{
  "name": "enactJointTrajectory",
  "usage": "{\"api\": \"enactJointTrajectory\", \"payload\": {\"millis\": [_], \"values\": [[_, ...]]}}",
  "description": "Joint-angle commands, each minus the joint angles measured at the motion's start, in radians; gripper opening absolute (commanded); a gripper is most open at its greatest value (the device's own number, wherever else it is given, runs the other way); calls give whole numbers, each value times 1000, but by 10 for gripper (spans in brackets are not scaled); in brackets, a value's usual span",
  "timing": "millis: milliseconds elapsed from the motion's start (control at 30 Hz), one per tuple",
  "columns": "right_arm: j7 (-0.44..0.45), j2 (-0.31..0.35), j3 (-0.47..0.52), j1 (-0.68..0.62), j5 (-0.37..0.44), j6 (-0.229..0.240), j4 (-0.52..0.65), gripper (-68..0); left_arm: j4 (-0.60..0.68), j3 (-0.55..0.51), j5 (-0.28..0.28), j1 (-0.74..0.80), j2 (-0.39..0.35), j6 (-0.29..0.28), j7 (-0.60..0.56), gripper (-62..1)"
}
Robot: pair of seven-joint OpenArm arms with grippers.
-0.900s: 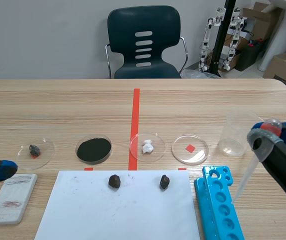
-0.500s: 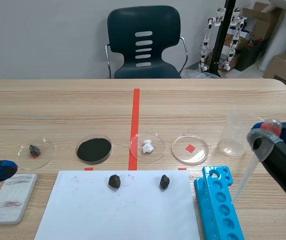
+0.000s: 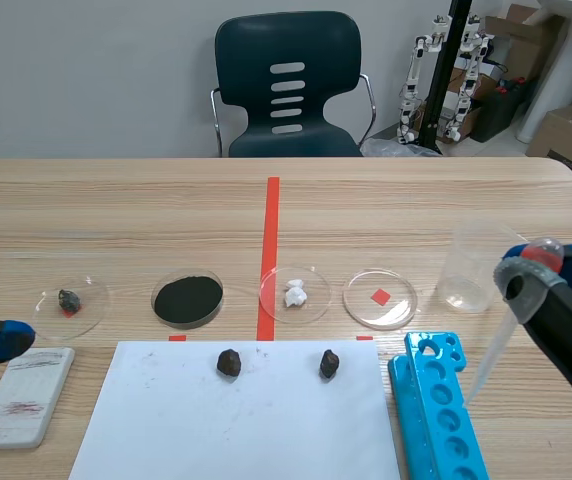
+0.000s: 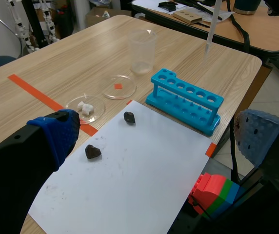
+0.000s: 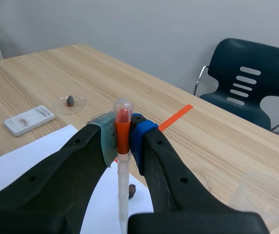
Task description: Squeeze the dropper onto the mineral
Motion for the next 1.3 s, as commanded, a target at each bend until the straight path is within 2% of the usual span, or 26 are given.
{"api": "enactJointTrajectory", "payload": {"millis": [0,200,400,467,833,1133,1200,1267], "values": [[14,2,6,12,14,0,8,-624,8,4,-10,8,8,-3,-16,14],[-3,-1,6,51,14,0,7,-624,8,4,-10,8,8,-3,-16,14],[-4,-3,-14,163,14,5,-22,-624,8,4,-10,8,8,-3,-16,14],[-4,-3,-35,216,-10,14,-45,-624,8,4,-10,8,8,-3,-16,14],[-6,-14,-250,575,-126,14,-248,-624,8,4,-10,8,8,-3,-16,14],[-137,-134,-436,869,-191,3,-456,-624,8,4,-10,8,8,-3,-16,14],[-154,-154,-475,921,-193,-22,-509,-624,8,4,-10,8,8,-3,-16,14],[-157,-171,-515,966,-193,-69,-566,-624,8,4,-10,8,8,-3,-16,14]]}}
